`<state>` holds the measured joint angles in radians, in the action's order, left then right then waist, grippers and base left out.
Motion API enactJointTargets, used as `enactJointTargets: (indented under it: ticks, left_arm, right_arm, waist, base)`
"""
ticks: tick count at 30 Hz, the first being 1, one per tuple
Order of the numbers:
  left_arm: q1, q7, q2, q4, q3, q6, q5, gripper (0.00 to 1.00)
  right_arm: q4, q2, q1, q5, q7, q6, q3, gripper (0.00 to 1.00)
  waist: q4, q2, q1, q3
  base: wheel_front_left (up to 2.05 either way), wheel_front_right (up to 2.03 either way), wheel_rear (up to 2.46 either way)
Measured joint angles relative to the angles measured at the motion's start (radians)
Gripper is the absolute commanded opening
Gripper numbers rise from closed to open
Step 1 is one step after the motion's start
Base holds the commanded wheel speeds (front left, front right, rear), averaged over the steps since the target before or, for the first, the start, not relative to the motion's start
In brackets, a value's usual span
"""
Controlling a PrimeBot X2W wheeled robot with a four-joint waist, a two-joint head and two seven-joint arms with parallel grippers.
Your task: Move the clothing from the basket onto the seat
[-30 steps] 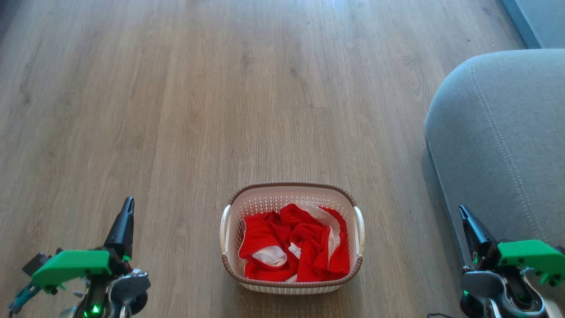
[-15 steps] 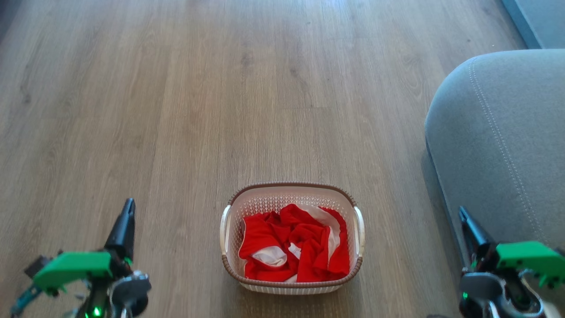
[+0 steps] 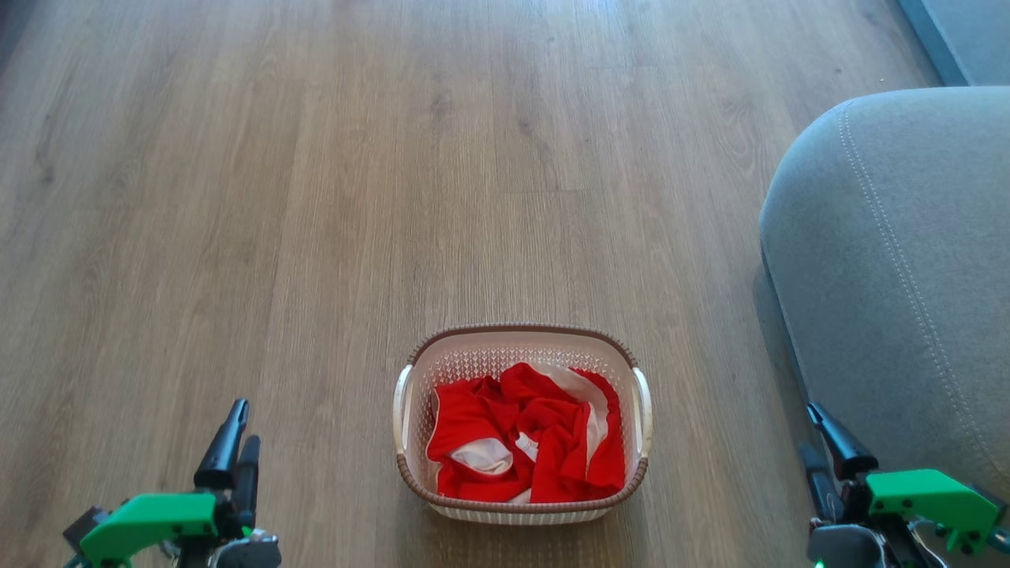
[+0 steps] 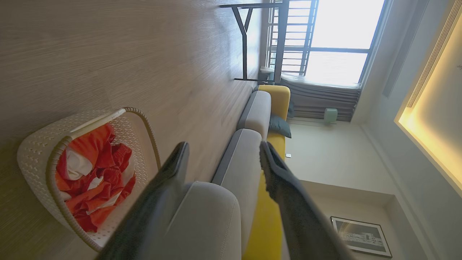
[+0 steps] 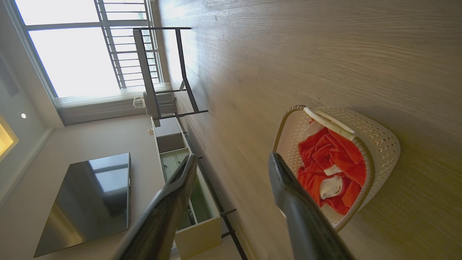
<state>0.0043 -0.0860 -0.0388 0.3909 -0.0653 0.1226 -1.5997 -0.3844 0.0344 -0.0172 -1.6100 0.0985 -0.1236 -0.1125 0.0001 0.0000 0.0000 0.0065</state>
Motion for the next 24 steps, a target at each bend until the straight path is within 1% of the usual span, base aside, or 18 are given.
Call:
enactJointTargets:
  ticks: [12,16,24]
  left_arm:
    - [-0.045,0.039,0.0,0.016,0.018,0.0,0.061,1.0]
    - [-0.059,0.049,0.0,0.017,0.018,0.0,0.097,1.0]
    - [-0.085,0.071,0.0,0.025,0.024,0.0,0.185,1.0]
  right_arm:
    - [-0.005,0.015,-0.049,0.05,-0.042,0.0,0.06,1.0]
    - [-0.011,0.029,-0.069,0.067,-0.059,0.0,0.081,1.0]
    - [-0.017,0.045,-0.106,0.15,-0.08,0.0,0.121,1.0]
  waist:
    - [0.001,0.0,0.0,0.004]
    - [0.001,0.0,0.0,0.005]
    - [0.001,0.0,0.0,0.009]
  base:
    - [0.0,0.0,0.0]
    - [0.0,0.0,0.0]
    - [0.0,0.0,0.0]
